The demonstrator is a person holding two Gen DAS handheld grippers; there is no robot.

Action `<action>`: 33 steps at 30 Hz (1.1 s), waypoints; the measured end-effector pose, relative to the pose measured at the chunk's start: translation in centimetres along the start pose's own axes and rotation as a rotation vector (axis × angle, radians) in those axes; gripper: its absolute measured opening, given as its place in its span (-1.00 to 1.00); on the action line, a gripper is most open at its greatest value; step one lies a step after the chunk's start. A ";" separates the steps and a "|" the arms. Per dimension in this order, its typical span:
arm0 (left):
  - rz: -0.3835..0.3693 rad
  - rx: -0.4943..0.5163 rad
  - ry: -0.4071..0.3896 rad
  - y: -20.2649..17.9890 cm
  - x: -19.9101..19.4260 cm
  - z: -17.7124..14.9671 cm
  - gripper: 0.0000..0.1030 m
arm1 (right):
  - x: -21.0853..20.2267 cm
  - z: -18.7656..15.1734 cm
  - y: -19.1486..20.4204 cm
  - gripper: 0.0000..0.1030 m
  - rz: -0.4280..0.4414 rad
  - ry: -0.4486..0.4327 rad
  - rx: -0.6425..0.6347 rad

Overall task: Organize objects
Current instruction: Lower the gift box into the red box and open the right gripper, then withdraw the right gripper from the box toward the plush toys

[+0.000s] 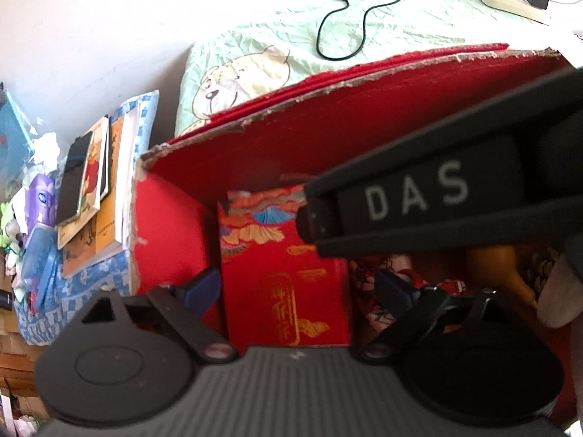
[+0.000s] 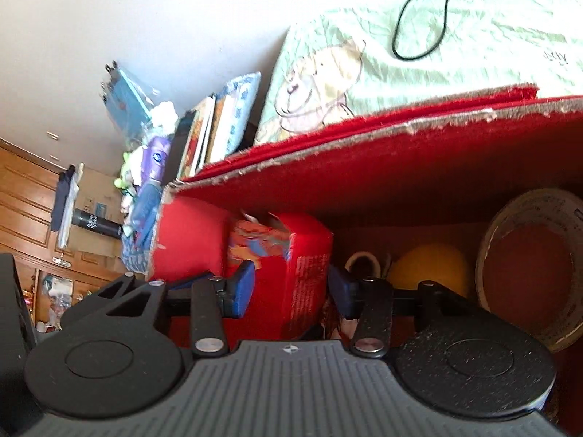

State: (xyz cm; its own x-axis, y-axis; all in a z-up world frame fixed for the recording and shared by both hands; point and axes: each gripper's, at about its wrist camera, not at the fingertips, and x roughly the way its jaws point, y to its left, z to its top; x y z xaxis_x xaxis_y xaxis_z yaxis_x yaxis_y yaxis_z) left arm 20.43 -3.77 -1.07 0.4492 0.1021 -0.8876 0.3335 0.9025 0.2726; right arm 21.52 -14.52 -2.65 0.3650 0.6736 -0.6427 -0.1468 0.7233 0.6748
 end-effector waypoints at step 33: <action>-0.094 -0.069 -0.228 1.9 -8.6 -4.3 0.83 | -10.5 -7.3 3.4 -0.05 -0.226 -0.301 -0.089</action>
State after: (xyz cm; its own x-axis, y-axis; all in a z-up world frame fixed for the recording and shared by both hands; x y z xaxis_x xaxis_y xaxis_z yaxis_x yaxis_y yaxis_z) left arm 13.68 -1.19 5.46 0.5969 -0.0735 -0.7990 0.3289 0.9307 0.1601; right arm 10.50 -18.02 3.76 0.6492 0.4303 -0.6272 -0.1061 0.8678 0.4855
